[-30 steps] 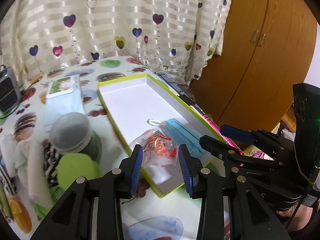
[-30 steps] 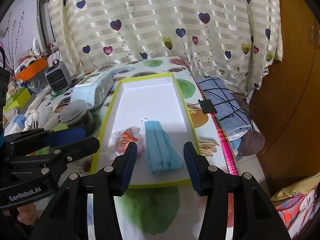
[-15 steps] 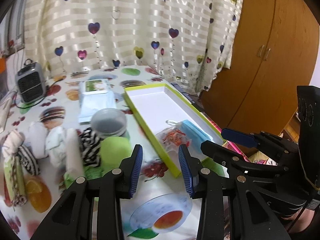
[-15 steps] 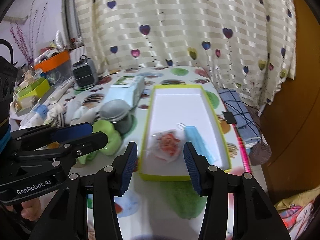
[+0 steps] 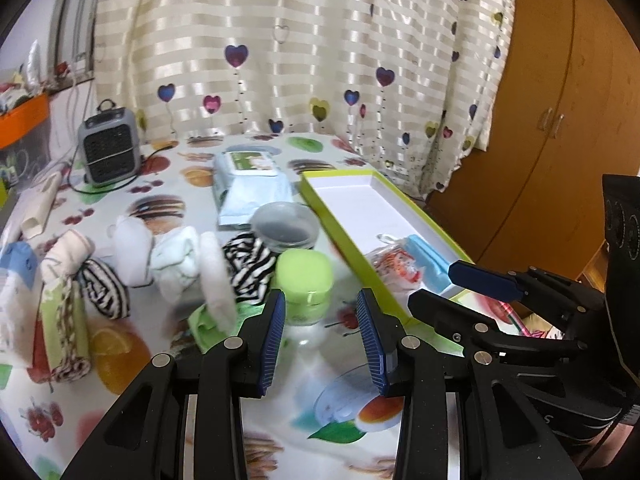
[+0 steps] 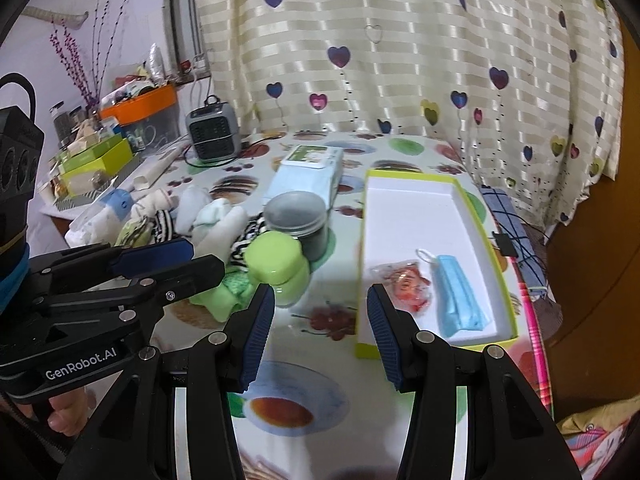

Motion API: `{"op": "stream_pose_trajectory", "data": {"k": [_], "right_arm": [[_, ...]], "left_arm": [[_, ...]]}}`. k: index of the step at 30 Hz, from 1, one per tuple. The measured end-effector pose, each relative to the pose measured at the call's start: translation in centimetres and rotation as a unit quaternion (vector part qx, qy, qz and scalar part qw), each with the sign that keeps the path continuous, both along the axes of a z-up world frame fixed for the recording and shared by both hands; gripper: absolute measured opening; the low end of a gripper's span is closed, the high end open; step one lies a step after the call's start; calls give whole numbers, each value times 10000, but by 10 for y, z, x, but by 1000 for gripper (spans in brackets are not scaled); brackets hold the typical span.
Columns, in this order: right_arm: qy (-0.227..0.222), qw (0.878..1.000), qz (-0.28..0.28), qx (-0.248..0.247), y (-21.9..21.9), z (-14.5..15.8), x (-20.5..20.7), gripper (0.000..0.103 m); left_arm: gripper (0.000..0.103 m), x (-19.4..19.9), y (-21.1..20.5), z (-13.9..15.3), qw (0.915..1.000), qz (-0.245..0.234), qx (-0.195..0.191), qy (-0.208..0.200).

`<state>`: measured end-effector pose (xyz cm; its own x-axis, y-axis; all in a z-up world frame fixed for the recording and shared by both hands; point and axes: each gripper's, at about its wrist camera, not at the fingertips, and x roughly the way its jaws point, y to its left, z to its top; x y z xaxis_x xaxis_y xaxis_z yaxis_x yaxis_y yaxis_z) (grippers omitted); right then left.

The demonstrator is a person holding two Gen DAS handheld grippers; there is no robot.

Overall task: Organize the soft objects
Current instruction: 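Move both open grippers back over the pile of rolled towels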

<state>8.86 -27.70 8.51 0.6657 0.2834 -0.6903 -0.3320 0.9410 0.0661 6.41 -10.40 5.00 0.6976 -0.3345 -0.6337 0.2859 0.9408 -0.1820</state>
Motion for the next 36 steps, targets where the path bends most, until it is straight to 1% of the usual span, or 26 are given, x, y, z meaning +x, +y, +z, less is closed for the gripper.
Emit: {"op": "stream_pose_trajectory", "data": {"k": [7, 19, 31, 36], "right_arm": [[74, 9997, 227, 6, 20, -5, -1, 49], [273, 9976, 628, 27, 52, -20, -1, 49], [287, 9971, 705, 41, 58, -21, 0, 49], [307, 9965, 779, 38, 68, -25, 3, 49]], "left_arm": [[36, -5, 22, -7, 9996, 287, -1, 53], [36, -9, 57, -26, 9975, 643, -32, 287], [36, -4, 78, -33, 9955, 856, -151, 385], [36, -2, 86, -36, 9943, 965, -168, 418]]}}
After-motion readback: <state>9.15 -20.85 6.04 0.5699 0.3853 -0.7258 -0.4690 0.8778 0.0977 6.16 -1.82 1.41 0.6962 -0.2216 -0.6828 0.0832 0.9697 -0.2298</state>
